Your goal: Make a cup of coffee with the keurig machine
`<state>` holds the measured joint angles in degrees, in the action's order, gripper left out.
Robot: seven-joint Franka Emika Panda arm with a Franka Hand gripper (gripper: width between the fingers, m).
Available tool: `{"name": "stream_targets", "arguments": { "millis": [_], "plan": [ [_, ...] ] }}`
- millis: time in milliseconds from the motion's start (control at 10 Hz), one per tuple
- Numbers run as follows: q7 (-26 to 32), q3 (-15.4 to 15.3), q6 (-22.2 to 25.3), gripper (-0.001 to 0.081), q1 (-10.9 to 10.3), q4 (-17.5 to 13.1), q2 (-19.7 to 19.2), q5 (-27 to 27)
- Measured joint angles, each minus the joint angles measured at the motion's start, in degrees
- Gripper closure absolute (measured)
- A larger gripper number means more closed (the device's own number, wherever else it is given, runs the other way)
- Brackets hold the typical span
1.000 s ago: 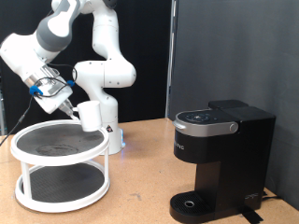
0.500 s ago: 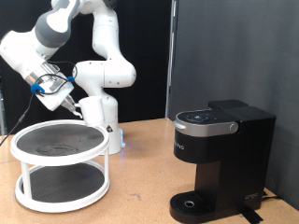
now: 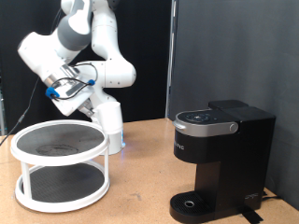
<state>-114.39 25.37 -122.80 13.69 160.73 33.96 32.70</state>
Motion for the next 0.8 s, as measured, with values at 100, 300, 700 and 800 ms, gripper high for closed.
{"name": "stream_targets", "arguments": {
  "millis": [100,300,700,800],
  "plan": [
    [-1.4,-1.8,-2.6,0.0805,-1.5,0.0,-0.6,2.1],
    [-2.8,-4.5,-6.8,0.0805,-4.7,-0.3,-2.6,6.2],
    [-2.8,-6.5,-9.2,0.0805,-7.6,-1.3,-5.7,9.3],
    [-2.8,-6.4,-8.6,0.0805,-7.6,-1.3,-5.7,9.3]
  ]
}}
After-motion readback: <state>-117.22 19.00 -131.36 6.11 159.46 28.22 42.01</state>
